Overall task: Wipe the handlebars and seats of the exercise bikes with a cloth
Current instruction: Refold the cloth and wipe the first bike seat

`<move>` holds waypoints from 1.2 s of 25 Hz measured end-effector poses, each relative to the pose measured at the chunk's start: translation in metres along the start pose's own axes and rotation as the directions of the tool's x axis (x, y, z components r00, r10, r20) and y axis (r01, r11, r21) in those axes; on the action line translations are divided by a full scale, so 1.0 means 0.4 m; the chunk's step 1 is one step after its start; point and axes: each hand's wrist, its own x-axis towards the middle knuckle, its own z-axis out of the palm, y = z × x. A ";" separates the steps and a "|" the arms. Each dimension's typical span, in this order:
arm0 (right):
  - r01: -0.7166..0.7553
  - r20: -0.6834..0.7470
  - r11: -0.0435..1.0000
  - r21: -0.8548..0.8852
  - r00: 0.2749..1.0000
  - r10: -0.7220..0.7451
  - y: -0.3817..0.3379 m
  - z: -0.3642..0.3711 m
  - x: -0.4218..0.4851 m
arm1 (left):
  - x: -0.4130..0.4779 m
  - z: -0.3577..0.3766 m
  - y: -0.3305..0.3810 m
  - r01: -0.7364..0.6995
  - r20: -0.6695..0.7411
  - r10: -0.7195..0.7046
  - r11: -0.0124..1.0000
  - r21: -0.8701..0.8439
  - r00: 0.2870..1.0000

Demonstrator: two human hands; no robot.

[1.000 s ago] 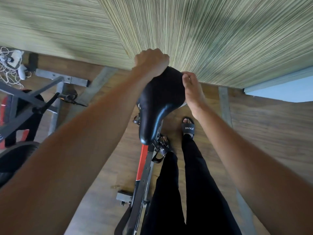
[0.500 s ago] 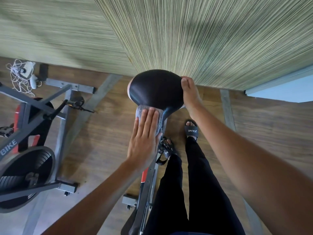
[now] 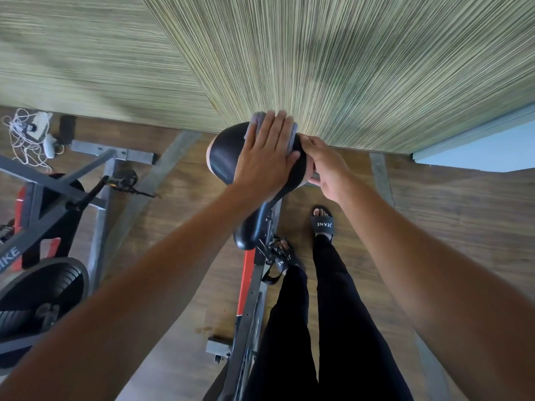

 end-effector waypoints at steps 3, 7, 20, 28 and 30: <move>0.041 -0.040 0.997 -0.063 0.998 -0.043 -0.003 0.014 -0.005 | 0.096 -0.035 0.015 0.045 0.057 -0.042 0.997 -0.058 0.998; 0.038 -0.061 0.992 -0.118 0.997 -0.045 -0.008 0.011 -0.012 | 0.011 -0.014 0.001 -0.104 -0.055 0.101 0.993 -0.056 0.993; 0.065 -0.200 0.936 -0.345 0.969 -0.141 -0.023 0.035 -0.166 | -0.285 0.003 0.010 -0.043 -0.126 0.012 0.968 -0.245 0.992; 0.341 0.168 0.842 -0.418 0.940 -0.297 -0.108 0.018 -0.346 | -0.245 -0.261 -0.008 0.291 0.102 -0.444 0.383 -0.877 0.890; 0.434 0.232 0.772 -0.465 0.901 -0.366 -0.148 0.030 -0.360 | -0.262 -0.343 -0.007 0.224 0.100 -0.476 0.212 -0.951 0.874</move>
